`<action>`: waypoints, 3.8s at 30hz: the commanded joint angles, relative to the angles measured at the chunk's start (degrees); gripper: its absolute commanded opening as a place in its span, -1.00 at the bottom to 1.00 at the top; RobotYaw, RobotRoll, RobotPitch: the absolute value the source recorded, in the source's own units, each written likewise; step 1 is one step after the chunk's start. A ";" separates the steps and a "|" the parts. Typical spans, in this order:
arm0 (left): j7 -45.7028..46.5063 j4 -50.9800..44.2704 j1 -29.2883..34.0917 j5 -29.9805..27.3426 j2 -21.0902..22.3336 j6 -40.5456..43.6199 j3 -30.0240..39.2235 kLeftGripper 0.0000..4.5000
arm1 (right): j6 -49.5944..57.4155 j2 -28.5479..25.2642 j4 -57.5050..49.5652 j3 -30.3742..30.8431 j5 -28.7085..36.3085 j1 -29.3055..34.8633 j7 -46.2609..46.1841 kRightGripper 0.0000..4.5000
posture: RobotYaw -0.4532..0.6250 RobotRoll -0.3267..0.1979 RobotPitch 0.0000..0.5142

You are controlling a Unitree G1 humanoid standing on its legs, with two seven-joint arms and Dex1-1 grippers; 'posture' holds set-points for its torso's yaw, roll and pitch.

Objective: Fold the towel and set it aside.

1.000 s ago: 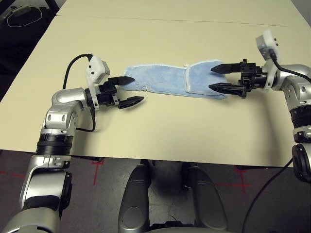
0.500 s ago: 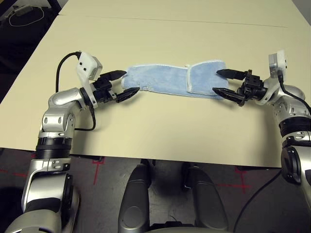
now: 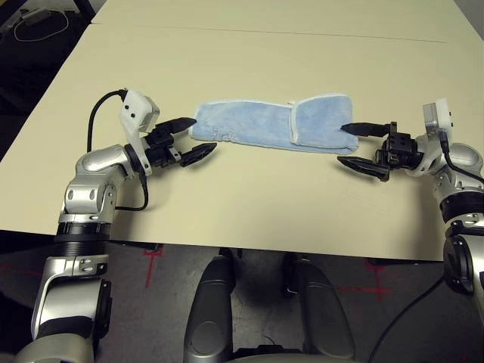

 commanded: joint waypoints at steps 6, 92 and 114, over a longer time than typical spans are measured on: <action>0.53 2.51 -2.79 1.58 3.89 0.21 0.01 1.00 | -0.65 -0.38 0.58 0.57 -0.36 0.02 0.36 0.99 | -0.05 0.25 0.05; 29.35 11.42 -17.77 -22.21 -5.77 59.17 17.10 -0.43 | -2.26 -0.06 2.78 -0.10 -2.56 -3.23 -2.07 1.00 | -0.07 0.25 -0.06; 24.46 -1.76 -6.97 -24.16 6.52 66.65 18.31 -0.99 | -2.15 -0.23 3.32 -0.18 -2.96 -3.82 -1.83 1.00 | -0.02 0.25 -0.07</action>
